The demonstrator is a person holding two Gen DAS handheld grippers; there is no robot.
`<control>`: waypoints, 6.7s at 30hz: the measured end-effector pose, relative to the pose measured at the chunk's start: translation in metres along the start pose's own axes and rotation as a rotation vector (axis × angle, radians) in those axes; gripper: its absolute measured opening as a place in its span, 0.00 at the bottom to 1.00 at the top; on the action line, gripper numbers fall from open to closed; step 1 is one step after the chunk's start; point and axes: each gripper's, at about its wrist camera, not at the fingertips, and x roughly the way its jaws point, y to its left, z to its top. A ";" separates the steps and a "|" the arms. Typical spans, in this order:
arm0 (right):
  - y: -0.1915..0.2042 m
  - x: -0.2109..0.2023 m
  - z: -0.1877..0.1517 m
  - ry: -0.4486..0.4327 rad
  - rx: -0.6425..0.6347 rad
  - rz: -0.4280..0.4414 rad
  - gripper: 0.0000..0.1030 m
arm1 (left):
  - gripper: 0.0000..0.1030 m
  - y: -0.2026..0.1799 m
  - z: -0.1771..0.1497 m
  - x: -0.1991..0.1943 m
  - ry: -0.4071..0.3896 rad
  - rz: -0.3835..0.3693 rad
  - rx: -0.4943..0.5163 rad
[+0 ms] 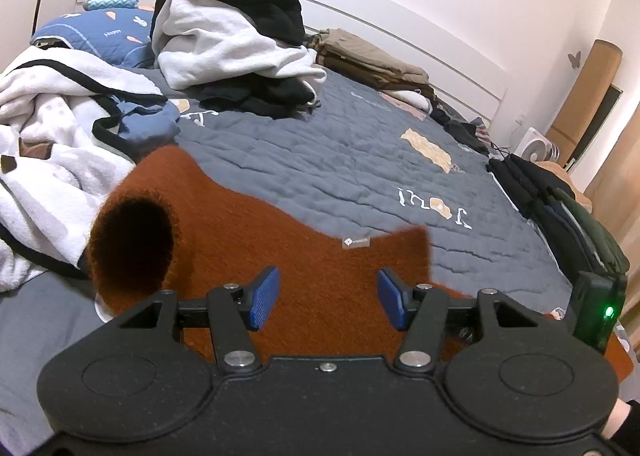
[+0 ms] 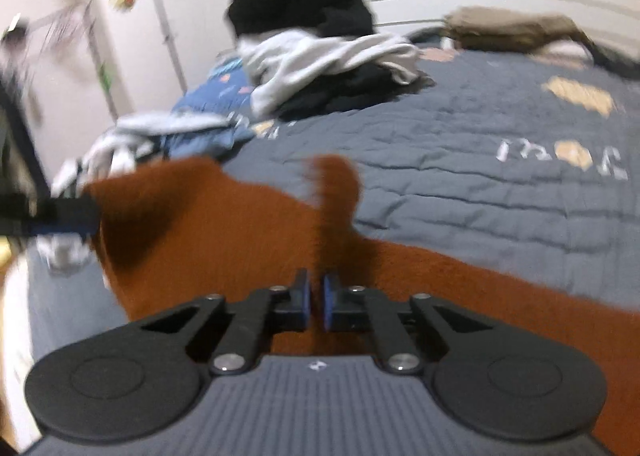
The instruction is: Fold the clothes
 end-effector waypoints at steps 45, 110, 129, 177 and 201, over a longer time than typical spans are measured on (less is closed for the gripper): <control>-0.073 -0.070 -0.047 0.151 0.322 -0.118 0.48 | 0.54 -0.037 -0.025 0.010 0.075 -0.027 0.135; -0.141 -0.085 -0.029 0.050 0.473 -0.125 0.04 | 0.58 -0.133 -0.079 0.034 0.184 -0.243 0.309; -0.155 -0.105 -0.026 0.041 0.473 -0.067 0.05 | 0.58 -0.148 -0.083 0.045 0.194 -0.250 0.325; -0.135 -0.066 -0.039 0.142 0.553 0.012 0.09 | 0.58 -0.135 -0.079 0.039 0.185 -0.229 0.306; -0.149 -0.092 -0.036 0.046 0.615 -0.036 0.09 | 0.58 -0.147 -0.084 0.043 0.203 -0.248 0.329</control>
